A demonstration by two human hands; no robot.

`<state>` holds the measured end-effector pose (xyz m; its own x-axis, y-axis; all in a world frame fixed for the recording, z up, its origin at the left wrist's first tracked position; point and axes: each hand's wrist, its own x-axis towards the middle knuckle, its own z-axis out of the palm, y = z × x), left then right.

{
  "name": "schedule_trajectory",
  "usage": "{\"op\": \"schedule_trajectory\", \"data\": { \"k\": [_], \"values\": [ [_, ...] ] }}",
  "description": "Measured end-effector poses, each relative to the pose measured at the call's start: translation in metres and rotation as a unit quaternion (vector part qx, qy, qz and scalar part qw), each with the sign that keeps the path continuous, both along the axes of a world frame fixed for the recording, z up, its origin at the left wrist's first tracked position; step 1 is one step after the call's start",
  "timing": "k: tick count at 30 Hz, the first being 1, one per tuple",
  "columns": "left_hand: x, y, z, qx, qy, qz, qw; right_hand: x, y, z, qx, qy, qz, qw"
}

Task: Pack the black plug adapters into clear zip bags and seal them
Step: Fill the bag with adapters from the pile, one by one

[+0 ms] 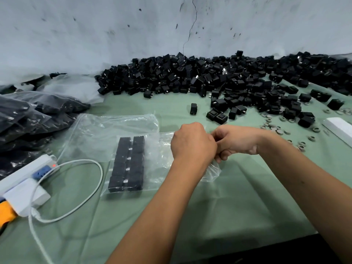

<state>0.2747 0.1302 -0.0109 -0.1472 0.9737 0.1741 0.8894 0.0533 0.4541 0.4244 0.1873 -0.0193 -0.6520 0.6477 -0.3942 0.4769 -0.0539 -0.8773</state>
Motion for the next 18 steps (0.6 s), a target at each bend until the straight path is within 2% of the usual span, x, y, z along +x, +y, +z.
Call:
{"op": "schedule_trajectory", "data": {
  "k": [4,7,10,15,18],
  "values": [
    [-0.006,0.005,-0.009,-0.079,-0.037,-0.014,0.996,0.005,0.004,-0.003,0.055,-0.056,-0.063,0.995],
    [-0.011,0.005,-0.014,-0.094,-0.045,-0.013,0.995,0.013,0.004,-0.001,0.112,-0.108,-0.111,0.982],
    [-0.015,0.007,-0.014,-0.093,-0.067,0.008,0.993,0.015,0.001,0.004,0.122,-0.125,-0.104,0.979],
    [-0.012,0.0,-0.003,0.003,-0.133,-0.009,0.991,-0.001,-0.009,0.019,0.123,-0.123,-0.028,0.984],
    [-0.004,-0.009,0.012,0.088,-0.125,-0.05,0.987,-0.016,-0.014,0.025,0.125,-0.119,0.0,0.985]
  ]
}}
